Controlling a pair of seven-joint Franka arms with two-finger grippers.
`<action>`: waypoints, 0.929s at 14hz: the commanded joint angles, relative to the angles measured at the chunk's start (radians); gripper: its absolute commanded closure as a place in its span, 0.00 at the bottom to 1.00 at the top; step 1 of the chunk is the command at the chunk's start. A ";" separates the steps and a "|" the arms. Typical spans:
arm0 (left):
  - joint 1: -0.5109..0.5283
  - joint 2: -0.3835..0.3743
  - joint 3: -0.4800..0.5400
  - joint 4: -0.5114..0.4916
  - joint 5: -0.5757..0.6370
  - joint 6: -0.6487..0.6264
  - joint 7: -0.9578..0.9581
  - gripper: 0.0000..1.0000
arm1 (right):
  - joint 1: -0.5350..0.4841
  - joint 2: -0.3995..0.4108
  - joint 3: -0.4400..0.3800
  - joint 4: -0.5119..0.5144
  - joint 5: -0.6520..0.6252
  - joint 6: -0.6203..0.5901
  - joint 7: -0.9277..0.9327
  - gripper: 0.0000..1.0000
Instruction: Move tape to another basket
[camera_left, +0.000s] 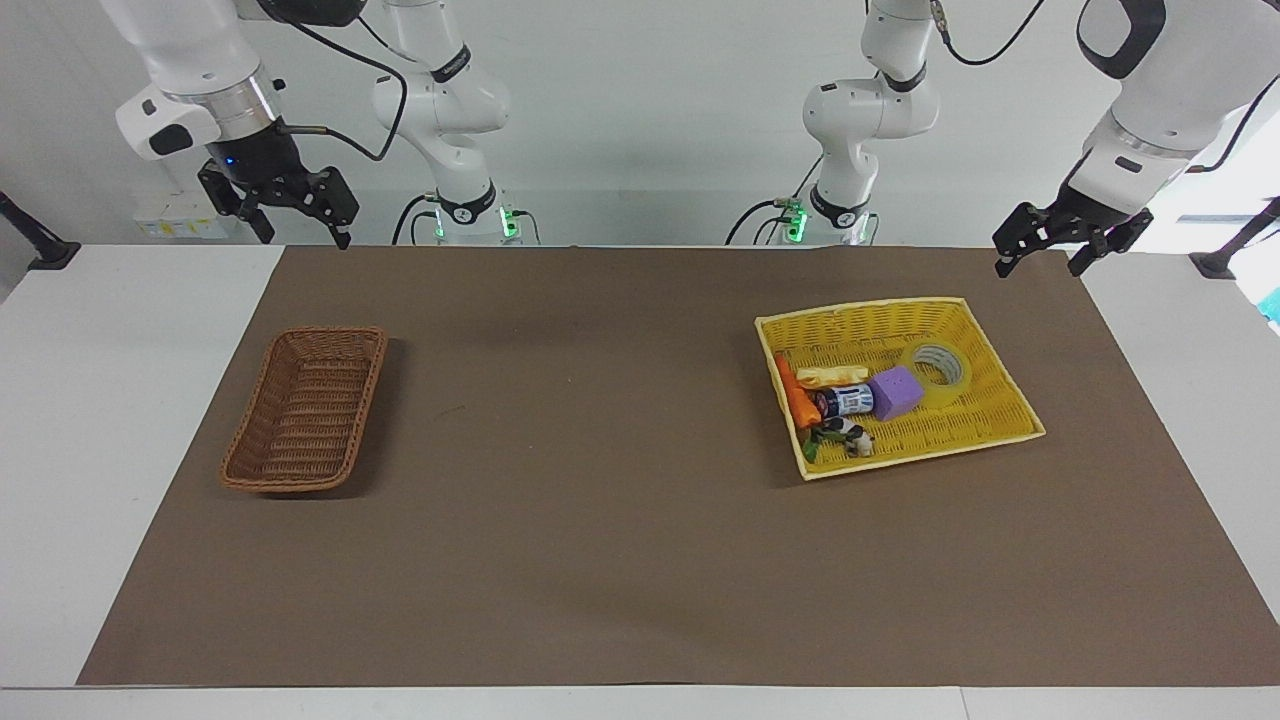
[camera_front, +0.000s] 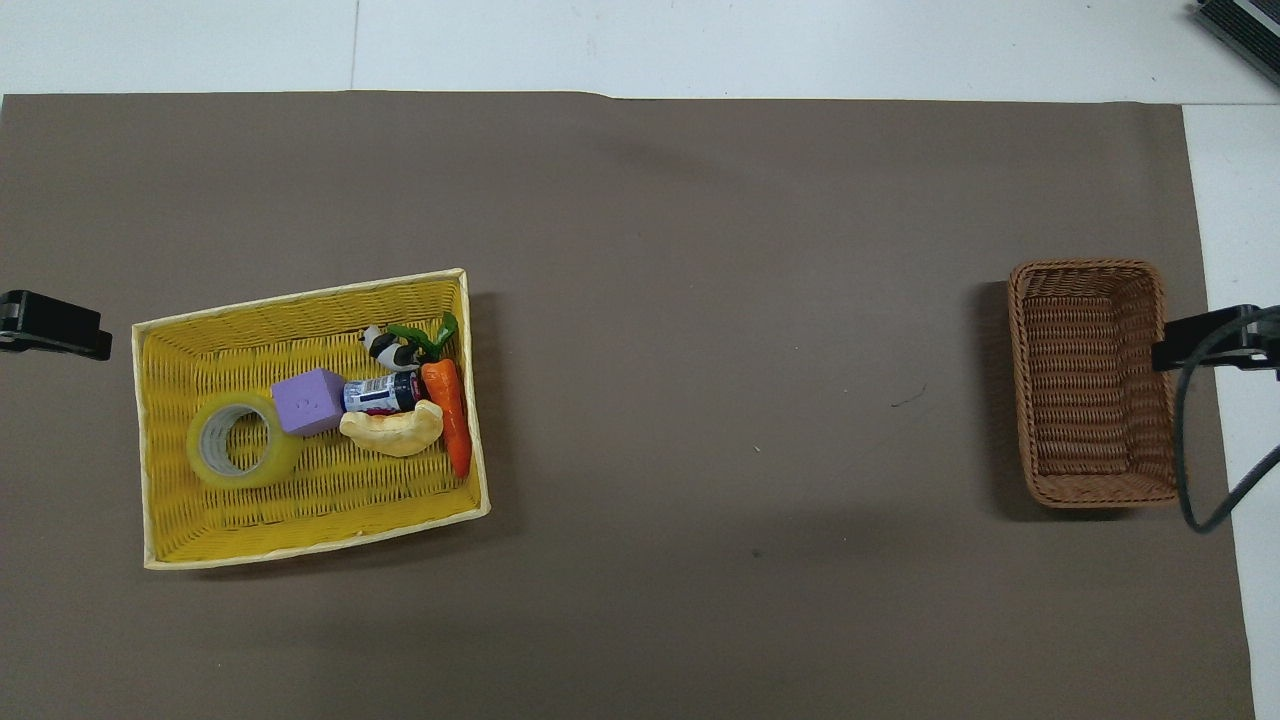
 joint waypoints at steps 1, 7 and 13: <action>0.003 -0.021 0.005 -0.023 -0.021 0.005 0.023 0.00 | -0.008 -0.024 0.001 -0.026 0.004 -0.001 -0.027 0.00; 0.007 -0.026 0.008 -0.026 -0.021 0.013 0.015 0.00 | -0.008 -0.024 0.001 -0.026 0.004 -0.001 -0.027 0.00; 0.042 -0.070 0.009 -0.093 -0.021 0.011 0.148 0.00 | -0.008 -0.024 0.001 -0.026 0.004 -0.001 -0.027 0.00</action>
